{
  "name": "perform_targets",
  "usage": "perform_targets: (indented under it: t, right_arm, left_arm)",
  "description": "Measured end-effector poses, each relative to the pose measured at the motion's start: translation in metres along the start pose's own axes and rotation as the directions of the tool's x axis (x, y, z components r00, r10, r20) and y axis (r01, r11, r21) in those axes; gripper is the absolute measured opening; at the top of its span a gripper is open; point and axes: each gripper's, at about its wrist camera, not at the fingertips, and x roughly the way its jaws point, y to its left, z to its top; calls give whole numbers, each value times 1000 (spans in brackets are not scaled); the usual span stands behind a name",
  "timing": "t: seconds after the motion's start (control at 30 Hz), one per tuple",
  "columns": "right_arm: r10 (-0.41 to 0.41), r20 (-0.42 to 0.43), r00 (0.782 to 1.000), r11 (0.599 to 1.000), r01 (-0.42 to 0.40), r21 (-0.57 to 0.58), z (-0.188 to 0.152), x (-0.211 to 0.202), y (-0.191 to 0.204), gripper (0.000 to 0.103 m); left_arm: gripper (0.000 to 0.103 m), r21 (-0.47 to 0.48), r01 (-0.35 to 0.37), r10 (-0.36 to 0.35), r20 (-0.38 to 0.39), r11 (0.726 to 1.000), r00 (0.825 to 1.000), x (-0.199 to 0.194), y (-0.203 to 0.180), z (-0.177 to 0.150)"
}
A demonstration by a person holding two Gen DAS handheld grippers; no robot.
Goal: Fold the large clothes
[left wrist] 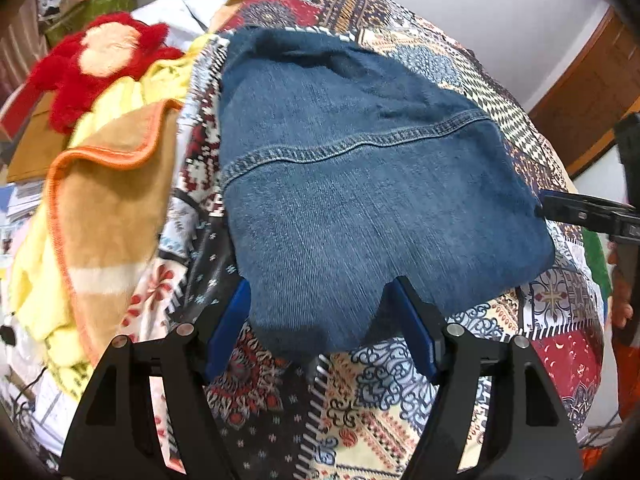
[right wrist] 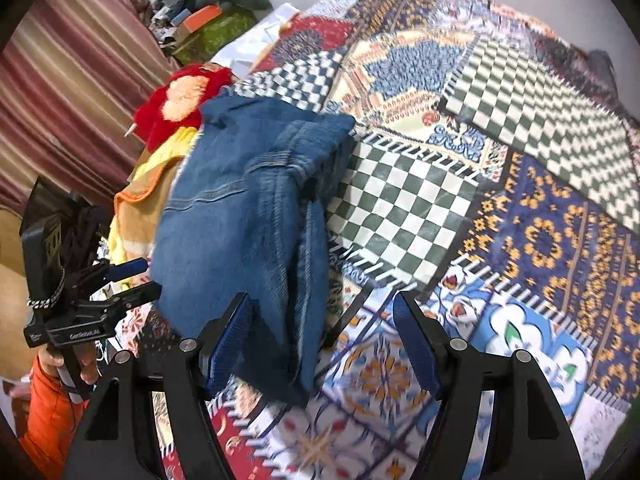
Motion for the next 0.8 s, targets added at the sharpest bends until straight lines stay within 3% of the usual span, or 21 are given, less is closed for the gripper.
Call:
perform_targets:
  t: [0.07, 0.17, 0.23, 0.33, 0.4, 0.5, 0.57, 0.63, 0.67, 0.77, 0.8]
  right_arm:
    - [11, 44, 999, 1000, -11, -18, -5, -21, 8, 70]
    - [30, 134, 991, 998, -23, -53, -8, -60, 26, 70]
    - [44, 204, 978, 996, -28, -85, -8, -84, 45, 70]
    - [73, 317, 946, 990, -31, -139, -14, -126, 71, 70]
    - [86, 391, 917, 985, -19, -172, -20, -151, 88, 70]
    - [113, 505, 856, 974, 6, -227, -35, -193, 115, 70]
    - [111, 575, 811, 967, 45, -251, -49, -218, 130, 70]
    - [97, 638, 764, 965, 86, -249, -65, -238, 142, 70]
    - [93, 668, 739, 963, 103, -248, -74, -247, 148, 70]
    - [90, 727, 681, 961, 133, -244, -99, -264, 159, 70]
    - [87, 742, 665, 960, 142, -240, -106, -268, 163, 70]
  left_arm:
    - [71, 8, -24, 24, 40, 1000, 999, -16, -5, 0]
    - [71, 23, -55, 51, 161, 998, 986, -60, -18, 2]
    - [71, 30, -55, 47, 230, 998, 972, -87, -28, 2]
    - [71, 52, -50, 28, 362, 997, 932, -139, -47, -3]
    - [71, 75, -56, 16, 454, 996, 891, -174, -61, -9]
    - [71, 91, -60, -2, 565, 994, 825, -217, -80, -18]
    - [71, 98, -57, -16, 621, 994, 784, -239, -91, -27]
    - [71, 103, -68, -21, 681, 992, 732, -260, -101, -41]
    - [71, 102, -75, -18, 698, 992, 716, -266, -104, -45]
    - [71, 91, -102, -3, 764, 991, 645, -286, -116, -68]
    - [71, 86, -109, 2, 776, 990, 631, -289, -118, -73]
